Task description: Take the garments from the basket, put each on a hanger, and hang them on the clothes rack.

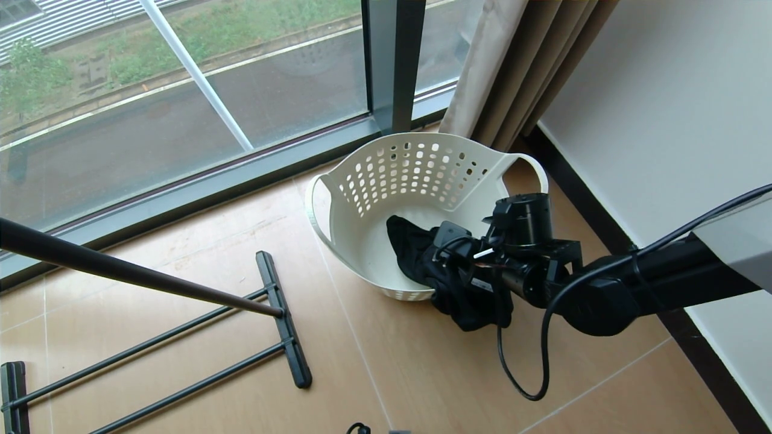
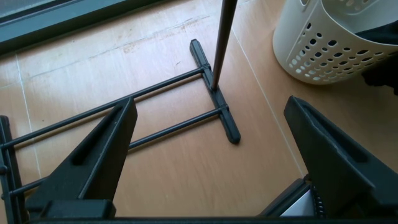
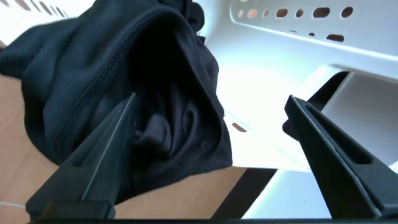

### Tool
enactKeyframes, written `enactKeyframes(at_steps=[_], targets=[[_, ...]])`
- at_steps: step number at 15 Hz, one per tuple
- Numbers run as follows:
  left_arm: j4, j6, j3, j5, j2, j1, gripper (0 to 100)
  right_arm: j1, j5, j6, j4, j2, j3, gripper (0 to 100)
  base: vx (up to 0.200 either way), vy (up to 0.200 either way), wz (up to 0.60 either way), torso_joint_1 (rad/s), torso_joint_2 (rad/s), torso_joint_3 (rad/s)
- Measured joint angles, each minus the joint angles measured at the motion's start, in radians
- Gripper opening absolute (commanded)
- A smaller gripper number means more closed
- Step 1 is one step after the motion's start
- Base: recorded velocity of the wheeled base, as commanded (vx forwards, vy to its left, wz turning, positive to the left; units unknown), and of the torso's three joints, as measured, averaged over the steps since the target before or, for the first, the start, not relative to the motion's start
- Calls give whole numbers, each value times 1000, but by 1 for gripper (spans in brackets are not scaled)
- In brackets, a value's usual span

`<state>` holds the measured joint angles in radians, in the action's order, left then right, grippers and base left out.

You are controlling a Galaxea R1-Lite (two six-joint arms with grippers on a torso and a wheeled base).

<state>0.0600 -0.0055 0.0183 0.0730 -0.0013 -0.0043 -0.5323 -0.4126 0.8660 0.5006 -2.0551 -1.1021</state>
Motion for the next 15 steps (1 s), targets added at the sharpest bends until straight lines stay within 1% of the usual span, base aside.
enactKeyframes(at_steps=[9,13,14,15], targets=[[0,0,0,0,0,0,100,15,-13,3,-4,-106,-160,100,0,0,0,0,0,0],[0,0,0,0,0,0,100,15,-13,3,-3,-140,-206,100,0,0,0,0,0,0],[0,0,0,0,0,0,100,15,-14,4,-3,-145,-210,0,0,0,0,0,0,0],[0,0,0,0,0,0,100,15,-16,3,1,-149,-213,0,0,0,0,0,0,0]])
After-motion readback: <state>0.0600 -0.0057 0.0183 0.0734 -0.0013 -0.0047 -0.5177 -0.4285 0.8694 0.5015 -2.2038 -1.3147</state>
